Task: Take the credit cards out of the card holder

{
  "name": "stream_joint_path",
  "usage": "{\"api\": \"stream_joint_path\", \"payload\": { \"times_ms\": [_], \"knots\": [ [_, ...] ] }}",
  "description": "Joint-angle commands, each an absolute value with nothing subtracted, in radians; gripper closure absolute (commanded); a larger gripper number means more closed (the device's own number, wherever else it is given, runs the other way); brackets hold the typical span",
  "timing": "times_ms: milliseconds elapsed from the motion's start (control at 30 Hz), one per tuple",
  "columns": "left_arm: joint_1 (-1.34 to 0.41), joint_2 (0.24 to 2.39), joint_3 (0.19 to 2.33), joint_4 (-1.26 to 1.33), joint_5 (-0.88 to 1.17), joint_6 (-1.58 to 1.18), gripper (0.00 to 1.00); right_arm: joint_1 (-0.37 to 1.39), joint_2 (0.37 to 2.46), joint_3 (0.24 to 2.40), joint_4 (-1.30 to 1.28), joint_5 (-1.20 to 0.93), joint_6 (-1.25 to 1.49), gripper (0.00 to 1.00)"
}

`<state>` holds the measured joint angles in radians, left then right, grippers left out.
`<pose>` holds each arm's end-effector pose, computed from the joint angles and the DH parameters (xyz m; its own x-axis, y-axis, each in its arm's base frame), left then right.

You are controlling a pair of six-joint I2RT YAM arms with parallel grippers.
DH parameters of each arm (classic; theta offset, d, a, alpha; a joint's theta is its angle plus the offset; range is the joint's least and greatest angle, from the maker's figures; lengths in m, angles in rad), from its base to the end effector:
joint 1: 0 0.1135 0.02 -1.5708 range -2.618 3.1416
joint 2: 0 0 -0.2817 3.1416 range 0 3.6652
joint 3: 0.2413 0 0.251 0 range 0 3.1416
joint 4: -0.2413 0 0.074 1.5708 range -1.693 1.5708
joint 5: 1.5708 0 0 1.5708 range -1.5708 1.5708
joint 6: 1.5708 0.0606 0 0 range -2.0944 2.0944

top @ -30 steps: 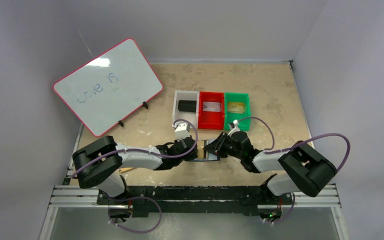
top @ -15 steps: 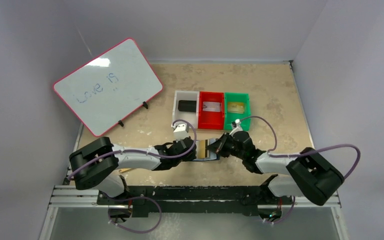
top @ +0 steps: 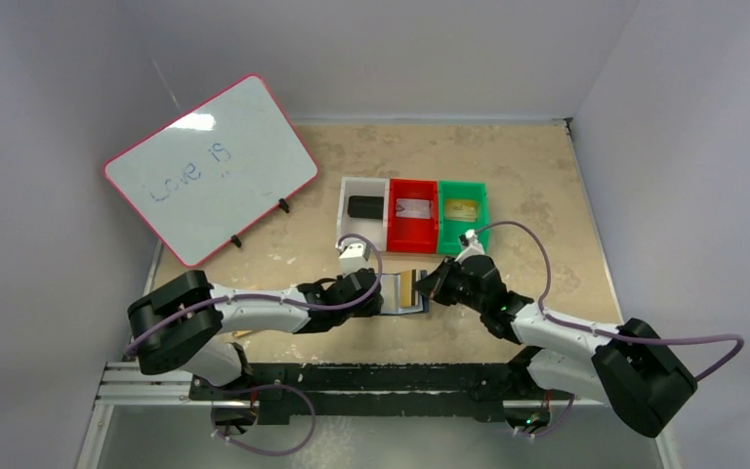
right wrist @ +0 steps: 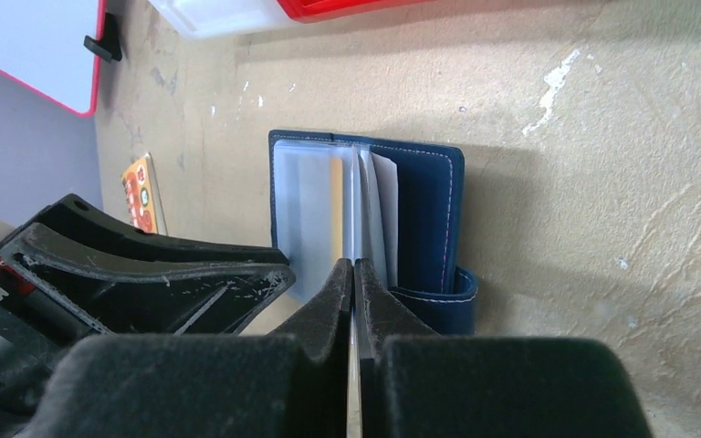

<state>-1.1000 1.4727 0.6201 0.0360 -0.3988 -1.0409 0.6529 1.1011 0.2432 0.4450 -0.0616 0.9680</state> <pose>0.1511 -0.2450 0.1552 -0.7717 -0.2368 -0.5903 0.0689 0.8915 -0.4478 0.1729 0.1369 0.1656 -0.7171 0.4867 -0.4990 -0.1066 0.6309 0.7685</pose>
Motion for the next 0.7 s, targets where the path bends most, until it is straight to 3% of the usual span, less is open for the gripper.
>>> {"api": "stream_joint_path", "payload": {
  "times_ms": [0, 400, 667],
  "knots": [
    [-1.097, 1.444, 0.643, 0.003, -0.365, -0.995, 0.76, 0.648, 1.073, 0.273, 0.44, -0.046, 0.887, 1.0],
    [-1.098, 1.39, 0.65, 0.062, -0.351, -0.974, 0.68, 0.648, 1.025, 0.26, 0.527, -0.145, 0.737, 1.0],
    [-1.098, 1.418, 0.669, 0.073, -0.353, -0.964, 0.67, 0.649, 1.14, 0.387, 0.262, -0.075, 0.792, 1.0]
  ]
}}
